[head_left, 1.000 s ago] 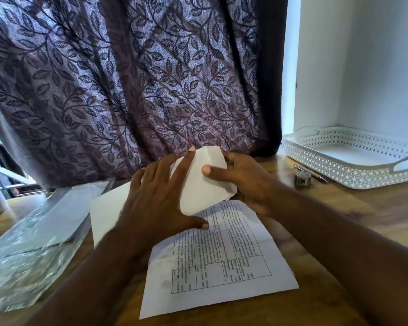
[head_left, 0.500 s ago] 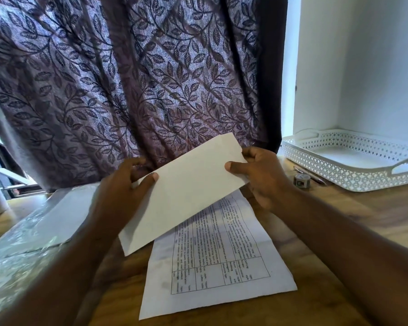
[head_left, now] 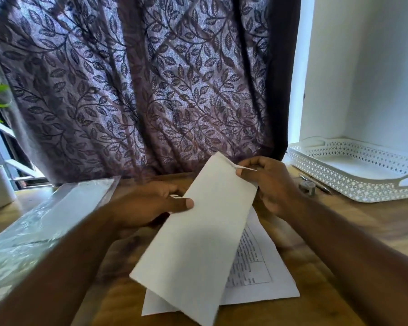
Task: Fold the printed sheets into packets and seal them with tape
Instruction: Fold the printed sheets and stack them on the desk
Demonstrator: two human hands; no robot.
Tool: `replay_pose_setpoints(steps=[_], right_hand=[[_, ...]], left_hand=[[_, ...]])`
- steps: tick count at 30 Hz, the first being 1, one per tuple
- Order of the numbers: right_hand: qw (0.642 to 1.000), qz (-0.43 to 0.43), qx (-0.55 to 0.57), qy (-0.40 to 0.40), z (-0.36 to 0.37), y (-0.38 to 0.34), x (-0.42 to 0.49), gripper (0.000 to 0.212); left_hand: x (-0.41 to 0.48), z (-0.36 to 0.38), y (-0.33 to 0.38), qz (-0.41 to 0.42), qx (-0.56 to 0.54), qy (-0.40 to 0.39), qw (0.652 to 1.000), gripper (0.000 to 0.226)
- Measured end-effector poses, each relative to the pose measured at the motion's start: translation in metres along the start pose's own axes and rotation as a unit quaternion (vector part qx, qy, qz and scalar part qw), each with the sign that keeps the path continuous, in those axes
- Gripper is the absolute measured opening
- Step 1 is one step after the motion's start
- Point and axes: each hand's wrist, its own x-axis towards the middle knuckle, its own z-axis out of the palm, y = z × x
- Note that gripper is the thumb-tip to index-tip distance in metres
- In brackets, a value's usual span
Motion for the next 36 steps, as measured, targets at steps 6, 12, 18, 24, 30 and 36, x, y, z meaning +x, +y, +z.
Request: replay_pose_setpoints(steps=[6, 12, 18, 24, 30, 36], right_hand=[[0.997, 0.002, -0.048, -0.064, 0.022, 0.007, -0.011, 0.015], [0.994, 0.051, 0.010, -0.094, 0.031, 0.006, -0.015, 0.038], [0.983, 0.082, -0.049, -0.155, 0.025, 0.009, -0.017, 0.029], [0.974, 0.053, -0.134, -0.173, 0.027, 0.009, -0.020, 0.024], [0.965, -0.009, -0.190, -0.179, 0.033, 0.008, -0.023, 0.017], [0.959, -0.007, -0.213, -0.188, 0.040, 0.004, -0.022, 0.024]], left_hand=[[0.013, 0.020, -0.012, -0.003, -0.154, 0.027, 0.988, 0.034], [0.020, 0.026, -0.014, 0.003, -0.237, 0.091, 0.967, 0.028], [0.024, 0.031, -0.018, 0.008, -0.210, 0.121, 0.970, 0.026], [0.029, 0.033, -0.021, 0.020, -0.172, 0.141, 0.975, 0.022], [0.033, 0.030, -0.023, 0.015, -0.076, 0.204, 0.976, 0.029], [0.032, 0.029, -0.021, 0.059, -0.052, 0.222, 0.972, 0.010]])
